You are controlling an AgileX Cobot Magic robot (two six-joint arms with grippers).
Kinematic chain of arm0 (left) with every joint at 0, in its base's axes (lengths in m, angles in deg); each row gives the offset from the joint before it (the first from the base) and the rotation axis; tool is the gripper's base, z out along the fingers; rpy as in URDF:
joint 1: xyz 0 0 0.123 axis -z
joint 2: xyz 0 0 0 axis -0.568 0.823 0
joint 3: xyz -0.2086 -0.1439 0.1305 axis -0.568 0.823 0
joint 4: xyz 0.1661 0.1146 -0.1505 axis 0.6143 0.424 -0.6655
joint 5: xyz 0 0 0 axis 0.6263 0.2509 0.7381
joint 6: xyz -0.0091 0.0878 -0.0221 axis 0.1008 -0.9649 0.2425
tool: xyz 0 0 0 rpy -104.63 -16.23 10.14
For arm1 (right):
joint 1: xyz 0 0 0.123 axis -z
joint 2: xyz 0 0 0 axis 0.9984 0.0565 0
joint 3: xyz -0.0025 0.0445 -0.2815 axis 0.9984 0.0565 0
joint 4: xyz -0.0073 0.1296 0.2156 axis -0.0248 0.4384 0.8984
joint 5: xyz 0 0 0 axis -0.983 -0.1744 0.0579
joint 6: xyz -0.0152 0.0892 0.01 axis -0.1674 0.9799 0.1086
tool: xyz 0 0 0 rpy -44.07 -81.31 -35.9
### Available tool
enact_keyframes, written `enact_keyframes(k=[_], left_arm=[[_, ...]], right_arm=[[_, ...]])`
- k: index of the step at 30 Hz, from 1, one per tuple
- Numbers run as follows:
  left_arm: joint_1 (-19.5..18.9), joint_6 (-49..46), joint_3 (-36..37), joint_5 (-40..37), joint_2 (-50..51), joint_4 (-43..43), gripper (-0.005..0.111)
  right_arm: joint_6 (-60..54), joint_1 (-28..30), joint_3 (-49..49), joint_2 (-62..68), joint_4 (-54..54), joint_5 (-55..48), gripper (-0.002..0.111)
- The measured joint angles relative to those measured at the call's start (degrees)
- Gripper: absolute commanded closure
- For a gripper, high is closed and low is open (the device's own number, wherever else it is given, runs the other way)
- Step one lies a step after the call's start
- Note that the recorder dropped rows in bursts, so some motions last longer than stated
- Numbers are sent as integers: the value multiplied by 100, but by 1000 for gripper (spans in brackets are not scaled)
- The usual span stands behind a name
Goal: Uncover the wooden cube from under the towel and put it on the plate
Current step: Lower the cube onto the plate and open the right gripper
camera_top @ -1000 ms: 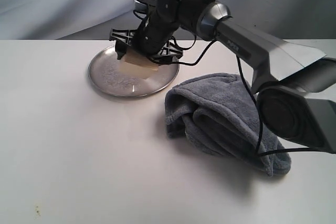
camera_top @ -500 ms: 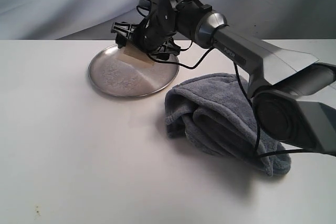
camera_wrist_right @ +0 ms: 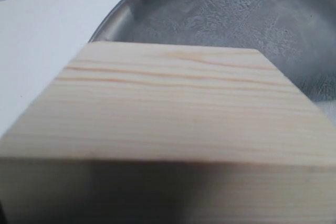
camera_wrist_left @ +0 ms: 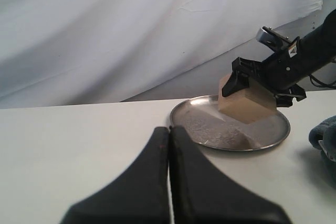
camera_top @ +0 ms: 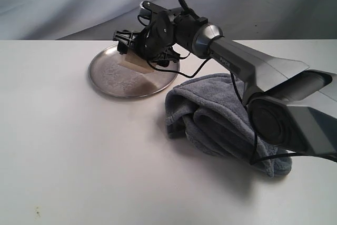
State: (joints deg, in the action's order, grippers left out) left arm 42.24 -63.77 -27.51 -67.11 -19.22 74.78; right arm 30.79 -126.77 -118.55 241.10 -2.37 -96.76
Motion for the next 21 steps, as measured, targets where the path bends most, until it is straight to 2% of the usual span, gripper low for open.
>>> enact_keyframes(k=[2,5,10,13,18,21], left_arm=[[0,0,0,0,0,0,107],[0,0,0,0,0,0,107],[0,0,0,0,0,0,107],[0,0,0,0,0,0,107],[0,0,0,0,0,0,107],[0,0,0,0,0,0,107]], right_arm=[[4,0,0,48,0,0,108],[4,0,0,78,0,27,98],[4,0,0,87,0,214,57],[16,0,0,87,0,308,40],[32,0,0,87,-108,430,28],[46,0,0,87,-119,525,26]])
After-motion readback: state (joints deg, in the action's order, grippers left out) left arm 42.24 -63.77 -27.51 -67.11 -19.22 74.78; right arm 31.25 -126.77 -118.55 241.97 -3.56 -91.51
